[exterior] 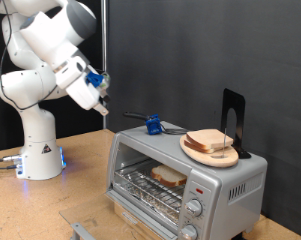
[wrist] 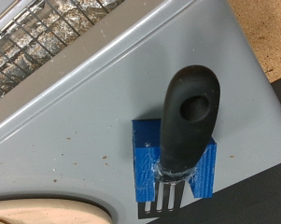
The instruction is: Make a piece of toast with the oven
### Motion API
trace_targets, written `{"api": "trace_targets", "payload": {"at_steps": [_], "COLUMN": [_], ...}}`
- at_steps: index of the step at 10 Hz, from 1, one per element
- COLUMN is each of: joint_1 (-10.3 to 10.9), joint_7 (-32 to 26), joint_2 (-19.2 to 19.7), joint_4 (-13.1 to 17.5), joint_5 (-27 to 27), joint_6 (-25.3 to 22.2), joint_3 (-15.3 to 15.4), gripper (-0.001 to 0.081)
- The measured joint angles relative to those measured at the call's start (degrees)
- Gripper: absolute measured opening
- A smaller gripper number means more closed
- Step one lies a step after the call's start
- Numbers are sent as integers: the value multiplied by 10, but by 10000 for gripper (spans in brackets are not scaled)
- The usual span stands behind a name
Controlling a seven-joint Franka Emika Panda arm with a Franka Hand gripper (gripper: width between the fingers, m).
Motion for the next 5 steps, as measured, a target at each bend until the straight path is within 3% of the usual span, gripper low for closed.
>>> {"api": "trace_targets", "payload": {"at_steps": [1,5], "joint_1": [0,-13], "joint_7": [1,181], "joint_2": [2,16], "joint_4": [2,6], "joint_5": [1,86], "joint_6": [1,-27], "joint_3": [3,-17], "gripper": [809,809]}}
